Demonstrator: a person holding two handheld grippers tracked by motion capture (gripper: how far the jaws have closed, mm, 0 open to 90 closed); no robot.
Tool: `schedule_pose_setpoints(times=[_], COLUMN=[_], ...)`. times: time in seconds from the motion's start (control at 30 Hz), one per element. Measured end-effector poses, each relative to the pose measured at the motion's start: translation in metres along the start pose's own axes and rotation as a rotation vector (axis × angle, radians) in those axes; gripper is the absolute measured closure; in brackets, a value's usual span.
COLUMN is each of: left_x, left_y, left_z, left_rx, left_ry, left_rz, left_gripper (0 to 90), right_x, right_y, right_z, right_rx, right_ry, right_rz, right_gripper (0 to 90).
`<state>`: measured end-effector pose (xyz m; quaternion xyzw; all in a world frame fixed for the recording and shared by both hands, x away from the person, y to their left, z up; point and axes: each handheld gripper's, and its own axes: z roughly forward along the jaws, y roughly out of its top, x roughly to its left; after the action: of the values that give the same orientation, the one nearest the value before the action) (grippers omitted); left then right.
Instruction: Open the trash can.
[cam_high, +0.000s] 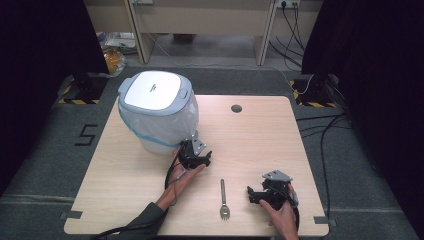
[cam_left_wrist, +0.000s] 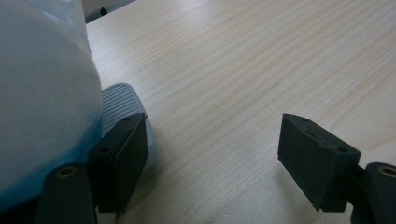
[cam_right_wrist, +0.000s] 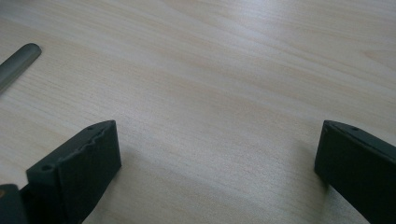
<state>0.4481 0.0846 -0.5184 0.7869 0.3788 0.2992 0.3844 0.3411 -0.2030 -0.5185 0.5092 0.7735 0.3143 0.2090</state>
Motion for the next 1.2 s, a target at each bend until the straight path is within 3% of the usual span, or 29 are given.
schedule_pose_setpoints(times=[0.07, 0.1, 0.13, 0.17, 0.23, 0.27, 0.33, 0.37, 0.4, 0.47, 0.5, 0.57, 0.6, 0.67, 0.8, 0.83, 0.87, 1.03, 1.2], left_x=[0.001, 0.004, 0.009, 0.014, 0.012, 0.009, 0.002, 0.002, -0.004, -0.006, -0.013, -0.015, -0.018, -0.016, -0.012, -0.012, -0.010, -0.011, -0.011], left_y=[0.000, 0.001, 0.001, 0.001, 0.001, 0.001, 0.001, 0.001, 0.000, 0.000, 0.000, 0.001, 0.003, 0.004, 0.002, 0.002, 0.000, 0.002, 0.004], left_z=[0.001, 0.005, 0.008, 0.009, 0.008, 0.008, 0.005, 0.005, 0.002, 0.001, -0.003, -0.005, -0.006, -0.003, 0.002, 0.002, 0.006, 0.007, 0.008], left_rx=[0.016, 0.100, 0.123, 0.126, 0.108, 0.105, 0.085, 0.085, 0.072, 0.054, 0.001, -0.015, -0.022, -0.007, 0.010, 0.010, 0.048, 0.048, 0.043], left_ry=[-0.026, -0.132, -0.192, -0.171, -0.130, -0.113, -0.096, -0.096, -0.061, -0.041, 0.020, 0.036, 0.065, 0.087, 0.157, 0.157, 0.142, 0.131, 0.117], left_rz=[0.005, -0.060, -0.130, -0.151, -0.131, -0.071, -0.021, -0.021, 0.036, 0.051, 0.092, 0.106, 0.126, 0.108, 0.110, 0.110, 0.102, 0.103, 0.103], left_gripper=[24.0, 32.5, 37.4, 32.6, 38.5, 33.9, 32.7, 32.1, 30.6, 28.3, 28.3, 27.0, 25.8, 25.2, 23.7, 23.6, 23.2, 20.0, 23.3], right_x=[0.000, 0.000, 0.000, 0.000, 0.000, 0.000, 0.000, 0.000, 0.000, 0.000, 0.000, 0.000, 0.000, 0.000, 0.000, 0.000, 0.000, 0.000, 0.000], right_y=[0.000, 0.000, 0.000, 0.000, 0.000, 0.000, 0.000, 0.000, 0.000, 0.000, 0.000, 0.000, 0.000, 0.000, 0.000, 0.000, 0.000, 0.000, 0.000], right_z=[0.000, 0.000, 0.000, 0.000, 0.000, 0.000, 0.000, 0.000, 0.000, 0.000, 0.000, 0.000, 0.000, 0.000, 0.000, 0.000, 0.000, 0.000, 0.000], right_rx=[0.000, 0.000, 0.001, 0.000, -0.001, 0.000, -0.001, -0.001, 0.000, -0.001, 0.000, -0.001, -0.001, -0.001, -0.001, -0.001, -0.001, -0.001, -0.001], right_ry=[0.000, 0.000, 0.000, 0.000, 0.000, 0.001, 0.001, 0.001, 0.001, 0.001, 0.001, 0.001, 0.001, 0.001, 0.001, 0.002, 0.001, 0.002, 0.002], right_rz=[0.000, 0.000, 0.001, 0.001, 0.000, 0.000, 0.000, 0.000, 0.000, 0.000, 0.000, 0.000, 0.000, 0.000, -0.001, -0.001, -0.001, -0.003, -0.002], right_gripper=[0.4, 0.5, 0.5, 0.5, 0.5, 0.5, 0.4, 0.4, 0.5, 0.4, 0.4, 0.5, 0.5, 0.5, 0.5, 0.5, 0.5, 0.5, 0.5])
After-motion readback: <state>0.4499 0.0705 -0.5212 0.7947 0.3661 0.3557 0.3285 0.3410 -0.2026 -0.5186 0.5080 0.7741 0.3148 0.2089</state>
